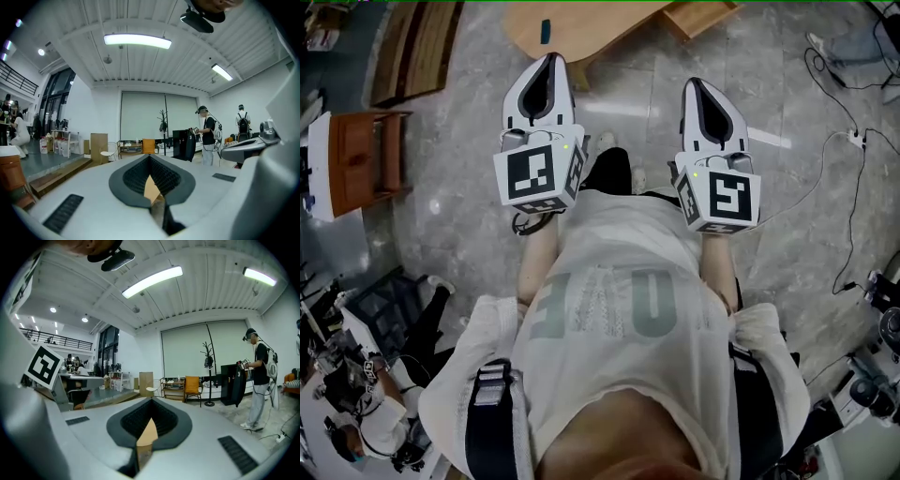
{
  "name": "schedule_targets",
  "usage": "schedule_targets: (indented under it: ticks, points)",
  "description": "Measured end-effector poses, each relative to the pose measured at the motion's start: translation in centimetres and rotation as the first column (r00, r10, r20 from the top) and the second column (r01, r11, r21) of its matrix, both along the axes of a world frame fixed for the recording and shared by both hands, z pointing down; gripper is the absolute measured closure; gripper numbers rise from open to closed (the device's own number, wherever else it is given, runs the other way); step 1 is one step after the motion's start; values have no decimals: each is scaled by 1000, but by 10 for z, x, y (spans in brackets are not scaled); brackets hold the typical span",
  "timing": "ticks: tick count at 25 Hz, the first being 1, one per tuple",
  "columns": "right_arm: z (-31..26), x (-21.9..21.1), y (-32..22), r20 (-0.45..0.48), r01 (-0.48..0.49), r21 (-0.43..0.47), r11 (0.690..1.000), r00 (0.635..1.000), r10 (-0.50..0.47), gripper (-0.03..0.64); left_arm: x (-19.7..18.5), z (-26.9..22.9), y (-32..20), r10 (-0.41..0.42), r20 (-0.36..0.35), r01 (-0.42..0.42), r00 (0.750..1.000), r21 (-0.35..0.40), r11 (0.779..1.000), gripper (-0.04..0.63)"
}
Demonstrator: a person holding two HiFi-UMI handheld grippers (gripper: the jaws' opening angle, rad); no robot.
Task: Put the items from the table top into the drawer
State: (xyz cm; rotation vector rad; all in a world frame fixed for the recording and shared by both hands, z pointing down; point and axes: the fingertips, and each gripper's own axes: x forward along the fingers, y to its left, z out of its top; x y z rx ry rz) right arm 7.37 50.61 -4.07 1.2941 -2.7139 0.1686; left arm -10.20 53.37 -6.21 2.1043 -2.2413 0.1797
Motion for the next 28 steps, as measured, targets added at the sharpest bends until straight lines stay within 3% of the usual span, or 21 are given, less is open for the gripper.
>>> schedule_targets:
  ticks: [8,17,22,28]
  points:
    - [14,-9,-50,-26,-18,16,1000,999,19,612,-16,11,-61,23,10,-23,1000,38,999,588]
    - [5,-65,-205,-38,-52,44,998,998,54,612,-81,16,-215,11,-19,-10,1000,45,999,588]
    - [-9,-114,-282,-34,-55,68,996,998,57,612,-116,14,-288,28,-1,-28,1000,33,999,588]
    - [-19,-152,-339,-44,-41,93,995,998,45,612,-140,10,-342,31,-11,-30,999,27,999,588]
